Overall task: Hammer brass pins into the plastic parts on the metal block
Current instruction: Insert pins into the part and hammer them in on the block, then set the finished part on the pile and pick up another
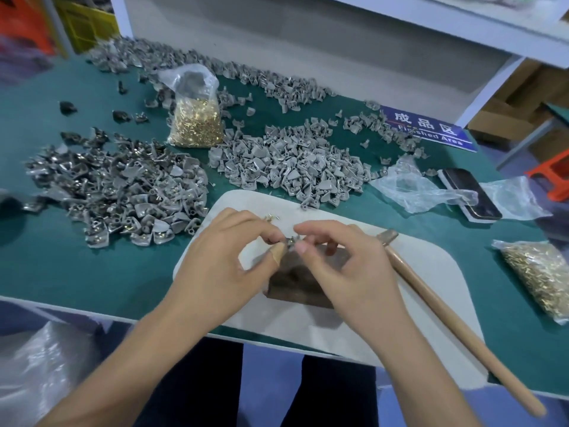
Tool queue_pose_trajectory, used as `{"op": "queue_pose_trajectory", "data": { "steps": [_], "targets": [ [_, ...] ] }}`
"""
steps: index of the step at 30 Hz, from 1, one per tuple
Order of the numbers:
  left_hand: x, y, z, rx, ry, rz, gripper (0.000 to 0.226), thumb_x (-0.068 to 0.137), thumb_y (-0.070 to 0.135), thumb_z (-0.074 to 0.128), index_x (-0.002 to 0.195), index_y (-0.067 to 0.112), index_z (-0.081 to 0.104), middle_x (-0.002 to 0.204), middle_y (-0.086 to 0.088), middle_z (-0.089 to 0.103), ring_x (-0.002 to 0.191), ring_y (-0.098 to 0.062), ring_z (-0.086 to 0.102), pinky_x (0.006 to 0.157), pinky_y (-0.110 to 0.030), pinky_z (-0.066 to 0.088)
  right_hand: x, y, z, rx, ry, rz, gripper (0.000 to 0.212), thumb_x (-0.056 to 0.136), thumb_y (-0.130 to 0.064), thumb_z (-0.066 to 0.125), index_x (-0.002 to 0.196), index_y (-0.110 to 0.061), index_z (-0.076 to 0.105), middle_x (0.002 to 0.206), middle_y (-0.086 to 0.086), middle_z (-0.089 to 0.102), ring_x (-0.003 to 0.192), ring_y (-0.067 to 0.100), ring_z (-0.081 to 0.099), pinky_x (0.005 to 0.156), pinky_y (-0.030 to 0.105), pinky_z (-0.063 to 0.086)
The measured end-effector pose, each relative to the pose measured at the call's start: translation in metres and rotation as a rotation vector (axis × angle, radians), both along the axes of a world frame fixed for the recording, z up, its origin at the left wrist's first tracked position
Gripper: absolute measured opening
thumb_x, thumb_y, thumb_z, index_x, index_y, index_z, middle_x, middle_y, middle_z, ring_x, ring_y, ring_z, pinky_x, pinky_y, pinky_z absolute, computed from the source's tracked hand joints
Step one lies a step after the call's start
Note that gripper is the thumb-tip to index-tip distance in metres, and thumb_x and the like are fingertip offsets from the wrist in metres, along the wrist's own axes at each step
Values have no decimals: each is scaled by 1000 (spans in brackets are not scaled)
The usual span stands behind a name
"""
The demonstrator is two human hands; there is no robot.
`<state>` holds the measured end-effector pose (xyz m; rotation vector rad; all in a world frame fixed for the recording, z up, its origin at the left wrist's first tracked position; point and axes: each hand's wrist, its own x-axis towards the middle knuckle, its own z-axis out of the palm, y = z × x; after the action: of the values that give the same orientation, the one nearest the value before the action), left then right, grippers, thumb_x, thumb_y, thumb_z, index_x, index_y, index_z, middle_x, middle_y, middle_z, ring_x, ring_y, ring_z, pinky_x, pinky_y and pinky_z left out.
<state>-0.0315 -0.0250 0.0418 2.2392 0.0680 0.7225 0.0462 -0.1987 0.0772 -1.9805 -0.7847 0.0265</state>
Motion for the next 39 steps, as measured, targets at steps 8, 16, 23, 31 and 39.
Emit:
{"op": "queue_pose_trajectory", "data": {
  "steps": [8, 16, 23, 31, 39],
  "targets": [
    [-26, 54, -7, -40, 1, 170, 8, 90, 27, 72, 97, 24, 72, 96, 16, 64, 98, -12, 57, 84, -34, 47, 4, 85, -7, 4, 221, 110, 22, 86, -1, 71, 92, -22, 76, 81, -11, 74, 76, 3, 64, 72, 17, 46],
    [-31, 123, -17, 109, 68, 401, 6, 93, 32, 71, 97, 28, 71, 94, 17, 63, 97, -15, 57, 87, -42, 45, 18, 172, -15, -89, 171, 182, 17, 88, -12, 76, 92, -29, 75, 80, -16, 73, 78, 0, 68, 65, 15, 50],
    [-13, 156, -25, 167, 138, 554, 15, 90, 39, 71, 100, 28, 74, 99, 12, 67, 107, -19, 54, 88, -32, 30, 39, 227, -19, -269, 40, 129, 11, 90, -26, 73, 88, -36, 76, 79, -21, 71, 78, -1, 68, 77, 35, 60],
    [-9, 158, -29, 154, 158, 533, 20, 90, 42, 70, 102, 27, 77, 103, 10, 67, 109, -21, 53, 91, -36, 33, 48, 225, -28, -255, -28, 142, 16, 92, -20, 71, 98, -31, 80, 88, -24, 72, 83, -7, 66, 76, 18, 53],
    [-14, 146, -16, 163, 65, 475, 9, 93, 30, 73, 100, 25, 75, 100, 10, 66, 103, -19, 53, 91, -36, 41, 94, 161, -9, -127, 8, 5, 18, 95, -22, 70, 89, -37, 78, 82, -28, 72, 73, -10, 63, 62, 5, 43]
  ]
}}
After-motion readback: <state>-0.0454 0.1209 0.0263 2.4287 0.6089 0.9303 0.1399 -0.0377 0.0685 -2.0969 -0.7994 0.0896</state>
